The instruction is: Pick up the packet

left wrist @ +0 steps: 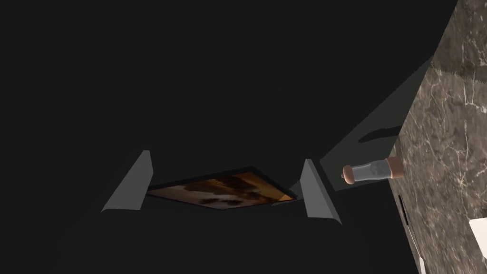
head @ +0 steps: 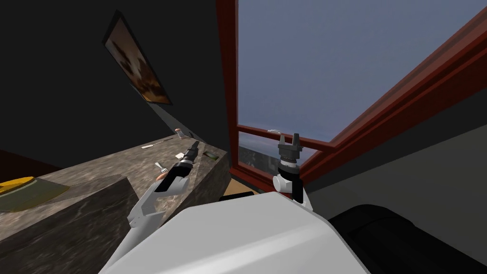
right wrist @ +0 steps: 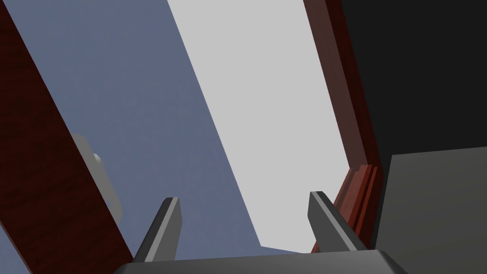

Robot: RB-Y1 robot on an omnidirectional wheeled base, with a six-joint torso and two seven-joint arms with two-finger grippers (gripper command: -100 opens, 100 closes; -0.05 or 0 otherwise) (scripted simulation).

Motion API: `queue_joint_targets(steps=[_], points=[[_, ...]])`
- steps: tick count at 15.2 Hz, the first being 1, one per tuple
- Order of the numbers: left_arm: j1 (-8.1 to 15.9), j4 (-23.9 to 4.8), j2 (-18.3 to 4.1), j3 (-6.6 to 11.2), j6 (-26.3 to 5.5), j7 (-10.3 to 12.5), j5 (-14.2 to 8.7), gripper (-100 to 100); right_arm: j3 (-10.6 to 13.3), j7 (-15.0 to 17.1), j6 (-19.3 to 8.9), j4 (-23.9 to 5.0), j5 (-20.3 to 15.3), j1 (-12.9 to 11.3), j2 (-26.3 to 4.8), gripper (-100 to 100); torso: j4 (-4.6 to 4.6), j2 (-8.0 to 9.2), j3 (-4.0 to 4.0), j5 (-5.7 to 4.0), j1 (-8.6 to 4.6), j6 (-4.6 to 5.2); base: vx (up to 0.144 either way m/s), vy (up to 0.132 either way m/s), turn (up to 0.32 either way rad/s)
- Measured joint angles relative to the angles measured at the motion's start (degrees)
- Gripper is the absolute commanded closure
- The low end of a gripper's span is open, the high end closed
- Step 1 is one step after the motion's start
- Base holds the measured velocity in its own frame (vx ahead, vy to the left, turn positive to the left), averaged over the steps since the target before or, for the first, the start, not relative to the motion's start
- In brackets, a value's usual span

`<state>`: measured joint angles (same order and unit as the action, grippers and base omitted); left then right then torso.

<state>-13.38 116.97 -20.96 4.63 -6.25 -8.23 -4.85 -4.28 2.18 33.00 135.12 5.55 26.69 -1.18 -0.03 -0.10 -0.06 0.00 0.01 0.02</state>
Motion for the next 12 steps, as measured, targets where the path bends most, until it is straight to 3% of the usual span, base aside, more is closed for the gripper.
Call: queue_joint_targets(steps=[12], points=[[4.94,-6.08,-3.09,2.4,-13.31,-3.01,-2.5,-100,0.0,0.0,0.0,0.0,0.0,0.0,0.0,0,0.01,0.02,0.01,0.0,-0.01,0.0,0.011,0.001,-0.066]])
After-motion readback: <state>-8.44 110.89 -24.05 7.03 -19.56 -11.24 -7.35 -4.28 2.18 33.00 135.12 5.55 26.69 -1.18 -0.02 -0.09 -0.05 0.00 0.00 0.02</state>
